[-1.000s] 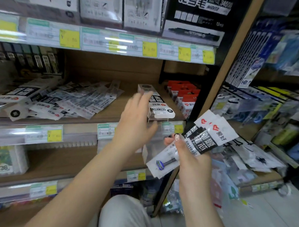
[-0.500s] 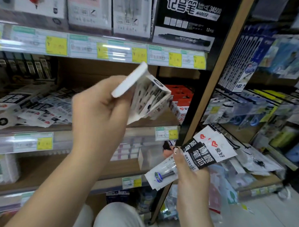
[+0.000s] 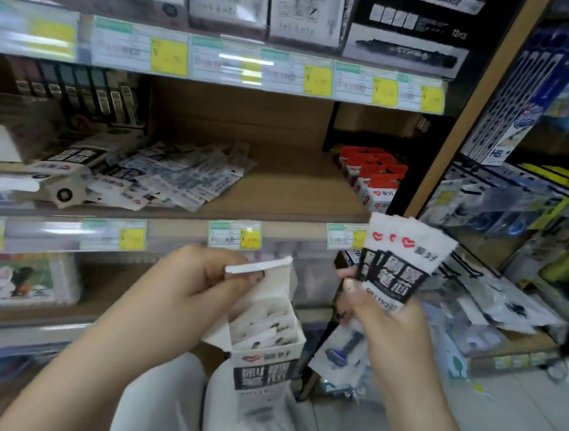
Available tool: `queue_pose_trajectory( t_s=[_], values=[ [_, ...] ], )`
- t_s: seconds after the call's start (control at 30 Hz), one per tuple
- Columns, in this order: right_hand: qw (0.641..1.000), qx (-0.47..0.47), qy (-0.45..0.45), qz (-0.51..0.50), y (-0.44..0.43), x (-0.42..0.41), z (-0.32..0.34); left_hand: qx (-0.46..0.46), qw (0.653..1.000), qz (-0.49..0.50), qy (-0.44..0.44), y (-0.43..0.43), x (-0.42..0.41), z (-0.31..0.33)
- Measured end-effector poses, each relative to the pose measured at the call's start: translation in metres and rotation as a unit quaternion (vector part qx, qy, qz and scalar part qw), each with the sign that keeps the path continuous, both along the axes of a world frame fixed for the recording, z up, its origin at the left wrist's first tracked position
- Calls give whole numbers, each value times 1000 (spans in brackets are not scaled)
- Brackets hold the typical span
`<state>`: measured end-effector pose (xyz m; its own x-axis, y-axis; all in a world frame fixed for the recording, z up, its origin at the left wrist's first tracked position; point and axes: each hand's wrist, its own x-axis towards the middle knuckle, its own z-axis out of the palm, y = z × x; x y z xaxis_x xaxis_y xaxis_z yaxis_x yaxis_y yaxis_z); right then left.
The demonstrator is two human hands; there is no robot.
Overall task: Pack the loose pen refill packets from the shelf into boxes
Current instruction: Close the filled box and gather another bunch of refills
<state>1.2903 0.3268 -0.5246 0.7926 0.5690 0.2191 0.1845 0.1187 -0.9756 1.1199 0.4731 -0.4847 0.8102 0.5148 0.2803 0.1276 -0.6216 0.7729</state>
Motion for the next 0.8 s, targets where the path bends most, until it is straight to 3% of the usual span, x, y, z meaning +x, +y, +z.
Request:
queue_pose_trajectory(
  t_s=[0.1,0.2,0.3,0.4,0.5,0.57,0.8],
  values=[
    [985,-69,-13,157,5,-9,-4,-19,999,-38,28,-1,10,-13],
    [973,-105,5,204,10,-13,-10,-21,996,-79,47,0,16,-22],
    [980,-102,13,170,15,-14,-13,-41,995,-77,38,0,16,-26],
    [985,-98,41,135,18,-18,-15,-34,999,-5,-18,-1,15,-32],
    [990,-95,53,93,19,-21,-16,70,992,77,-69,-8,8,-34],
    [990,-98,55,80,18,-23,-18,122,990,53,-48,-13,1,-37],
    [993,-84,60,63,19,-30,-17,121,991,58,16,-26,-7,-46]
  ],
)
